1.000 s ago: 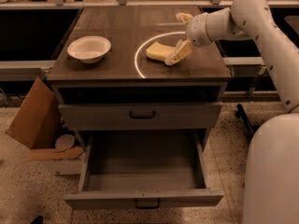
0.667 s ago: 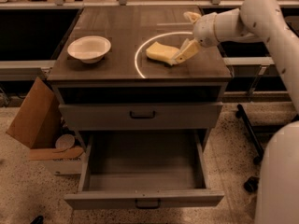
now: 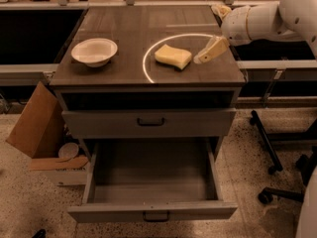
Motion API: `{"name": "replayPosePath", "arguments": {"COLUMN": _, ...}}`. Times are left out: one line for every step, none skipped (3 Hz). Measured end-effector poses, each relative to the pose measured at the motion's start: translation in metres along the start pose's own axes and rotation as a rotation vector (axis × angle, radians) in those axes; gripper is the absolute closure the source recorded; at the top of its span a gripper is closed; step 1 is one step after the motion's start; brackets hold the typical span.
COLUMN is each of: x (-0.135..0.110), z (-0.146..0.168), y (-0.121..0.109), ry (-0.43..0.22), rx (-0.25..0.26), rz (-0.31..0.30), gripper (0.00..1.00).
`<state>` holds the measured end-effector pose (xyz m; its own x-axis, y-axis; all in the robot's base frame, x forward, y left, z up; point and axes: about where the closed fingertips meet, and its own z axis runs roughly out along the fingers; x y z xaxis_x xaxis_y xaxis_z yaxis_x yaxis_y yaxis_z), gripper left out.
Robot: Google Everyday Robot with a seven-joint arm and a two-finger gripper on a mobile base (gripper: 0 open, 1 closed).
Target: Pick sponge from middle drawer and place on counter
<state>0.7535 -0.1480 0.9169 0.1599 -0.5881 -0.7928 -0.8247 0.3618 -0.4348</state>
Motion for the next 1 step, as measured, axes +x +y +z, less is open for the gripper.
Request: {"name": "replayPosePath", "arguments": {"x": -0.0173, "z": -0.0287, "y": -0.0068, "ry": 0.005, "rx": 0.041, "rz": -0.045, "gripper": 0.0}}
